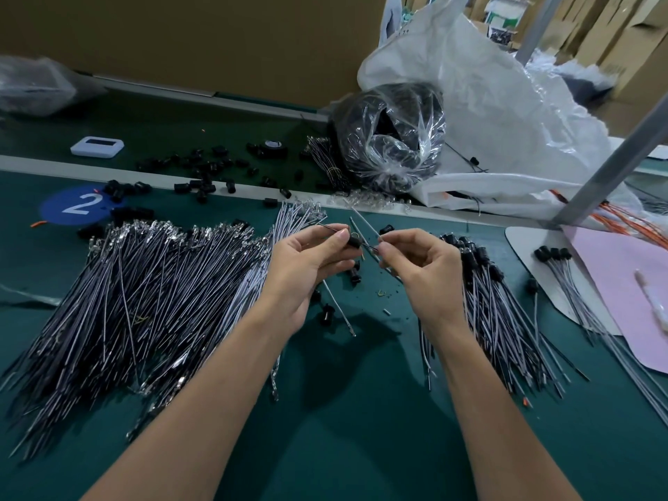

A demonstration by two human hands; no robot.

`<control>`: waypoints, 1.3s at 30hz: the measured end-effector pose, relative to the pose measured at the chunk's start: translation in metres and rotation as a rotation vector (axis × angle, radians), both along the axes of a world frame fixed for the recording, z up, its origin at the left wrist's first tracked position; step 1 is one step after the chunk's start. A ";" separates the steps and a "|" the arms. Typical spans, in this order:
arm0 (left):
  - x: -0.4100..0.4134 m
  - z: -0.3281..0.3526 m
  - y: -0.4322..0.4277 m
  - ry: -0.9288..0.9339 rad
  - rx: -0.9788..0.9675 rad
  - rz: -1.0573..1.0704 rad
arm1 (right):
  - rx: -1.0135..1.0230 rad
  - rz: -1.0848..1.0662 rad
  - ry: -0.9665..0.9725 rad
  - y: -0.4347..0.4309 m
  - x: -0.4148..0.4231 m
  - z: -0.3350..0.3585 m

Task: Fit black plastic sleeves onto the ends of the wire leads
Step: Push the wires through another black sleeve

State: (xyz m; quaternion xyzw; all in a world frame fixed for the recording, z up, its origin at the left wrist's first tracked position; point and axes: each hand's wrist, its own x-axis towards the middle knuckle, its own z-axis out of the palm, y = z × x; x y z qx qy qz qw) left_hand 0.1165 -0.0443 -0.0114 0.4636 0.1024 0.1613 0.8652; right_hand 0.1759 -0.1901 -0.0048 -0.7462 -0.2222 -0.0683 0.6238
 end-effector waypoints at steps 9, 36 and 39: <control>-0.001 0.000 0.009 0.067 -0.182 0.181 | -0.252 -0.183 -0.428 -0.002 -0.002 0.001; 0.001 -0.001 0.005 0.008 -0.092 0.109 | -0.206 -0.210 -0.355 -0.004 0.002 0.001; 0.001 -0.001 0.005 0.004 -0.087 0.104 | -0.223 -0.209 -0.368 -0.004 0.002 0.001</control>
